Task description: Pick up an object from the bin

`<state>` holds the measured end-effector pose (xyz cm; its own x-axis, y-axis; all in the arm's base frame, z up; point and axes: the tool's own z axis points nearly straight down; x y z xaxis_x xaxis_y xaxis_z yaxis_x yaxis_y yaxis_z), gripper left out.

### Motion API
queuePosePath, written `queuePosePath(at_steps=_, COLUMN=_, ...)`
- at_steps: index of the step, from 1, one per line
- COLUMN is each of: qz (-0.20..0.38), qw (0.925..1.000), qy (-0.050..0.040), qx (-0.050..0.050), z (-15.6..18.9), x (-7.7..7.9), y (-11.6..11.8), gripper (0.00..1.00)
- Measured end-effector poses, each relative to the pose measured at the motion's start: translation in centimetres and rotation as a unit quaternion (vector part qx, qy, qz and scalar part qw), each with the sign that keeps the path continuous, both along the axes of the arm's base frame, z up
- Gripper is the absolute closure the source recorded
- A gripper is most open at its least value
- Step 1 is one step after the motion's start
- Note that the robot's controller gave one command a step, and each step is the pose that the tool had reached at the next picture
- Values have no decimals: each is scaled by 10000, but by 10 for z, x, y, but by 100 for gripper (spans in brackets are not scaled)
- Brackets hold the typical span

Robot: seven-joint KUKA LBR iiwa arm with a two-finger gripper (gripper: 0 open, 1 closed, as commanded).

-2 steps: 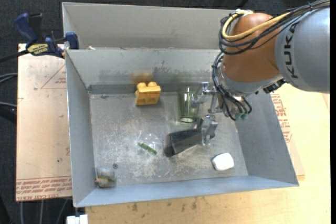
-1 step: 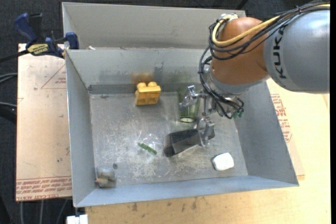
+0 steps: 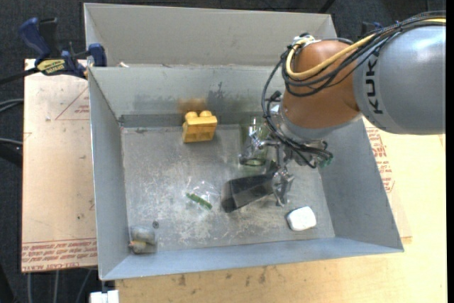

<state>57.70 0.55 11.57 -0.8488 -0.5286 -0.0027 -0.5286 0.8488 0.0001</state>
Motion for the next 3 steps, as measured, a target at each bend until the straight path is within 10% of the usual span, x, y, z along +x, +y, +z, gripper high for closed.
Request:
queuePosePath(at_steps=1, qz=700, qw=9975, qy=7, qx=3, z=-13, x=3, y=-13, gripper=0)
queuePosePath(at_steps=2, qz=2087, qw=9780, qy=-6, qx=1, z=-11, x=-5, y=-14, gripper=100)
queuePosePath(at_steps=3, qz=2088, qw=9780, qy=-6, qx=2, z=-11, x=-5, y=-14, gripper=100)
